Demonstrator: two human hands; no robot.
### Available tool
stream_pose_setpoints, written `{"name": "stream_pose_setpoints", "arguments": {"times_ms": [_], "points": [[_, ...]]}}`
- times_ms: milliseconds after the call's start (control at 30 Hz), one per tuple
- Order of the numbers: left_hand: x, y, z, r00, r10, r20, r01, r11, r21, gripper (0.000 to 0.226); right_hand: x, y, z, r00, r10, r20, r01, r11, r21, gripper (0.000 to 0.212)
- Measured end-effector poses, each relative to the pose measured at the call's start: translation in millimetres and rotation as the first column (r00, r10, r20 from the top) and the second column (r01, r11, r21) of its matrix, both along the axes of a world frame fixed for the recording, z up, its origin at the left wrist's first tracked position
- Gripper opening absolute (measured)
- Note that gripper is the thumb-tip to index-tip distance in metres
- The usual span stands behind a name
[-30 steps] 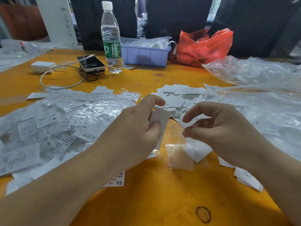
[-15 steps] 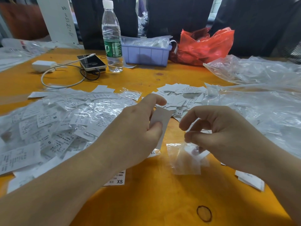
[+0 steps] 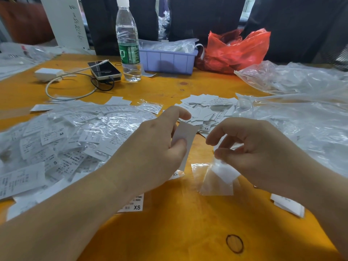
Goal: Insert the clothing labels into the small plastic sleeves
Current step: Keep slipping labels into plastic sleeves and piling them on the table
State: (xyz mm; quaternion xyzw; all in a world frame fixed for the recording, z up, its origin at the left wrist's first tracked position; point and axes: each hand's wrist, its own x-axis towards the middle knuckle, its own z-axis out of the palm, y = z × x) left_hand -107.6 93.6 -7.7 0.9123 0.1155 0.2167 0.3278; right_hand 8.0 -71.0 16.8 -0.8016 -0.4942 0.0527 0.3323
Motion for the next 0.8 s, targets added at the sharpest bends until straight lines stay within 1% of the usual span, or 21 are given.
{"name": "stream_pose_setpoints", "arguments": {"times_ms": [133, 267, 367, 467, 533, 667, 800], "points": [[0, 0, 0, 1.0, 0.0, -0.004, 0.0, 1.0, 0.005, 0.038, 0, 1, -4, 0.999, 0.016, 0.035, -0.016, 1.0, -0.008, 0.033], [0, 0, 0, 1.0, -0.006, -0.003, 0.006, 1.0, 0.001, 0.037, 2, 1, -6, 0.999, 0.023, 0.036, -0.023, 1.0, -0.006, 0.032], [1, 0, -1, 1.0, -0.004, -0.008, 0.004, 1.0, 0.009, 0.036, 1, 1, -7, 0.997, 0.067, 0.026, -0.066, 0.997, -0.025, 0.033], [1, 0, -2, 1.0, -0.01, -0.018, 0.01, 1.0, 0.007, 0.036, -1, 2, -6, 0.991, 0.106, 0.077, -0.102, 0.993, -0.055, 0.037], [1, 0, -2, 1.0, -0.014, -0.024, 0.015, 1.0, 0.012, 0.036, -1, 2, -4, 0.983, 0.133, 0.128, -0.122, 0.988, -0.09, 0.036], [0, 1, -1, 1.0, 0.0, -0.003, 0.0, 1.0, 0.031, 0.037, -4, 3, 1, 0.965, 0.188, 0.185, -0.147, 0.965, -0.216, 0.033], [0, -1, -3, 1.0, -0.009, -0.012, 0.009, 0.999, 0.033, 0.036, -5, 5, 3, 0.95, 0.209, 0.232, -0.134, 0.944, -0.303, 0.037]]}}
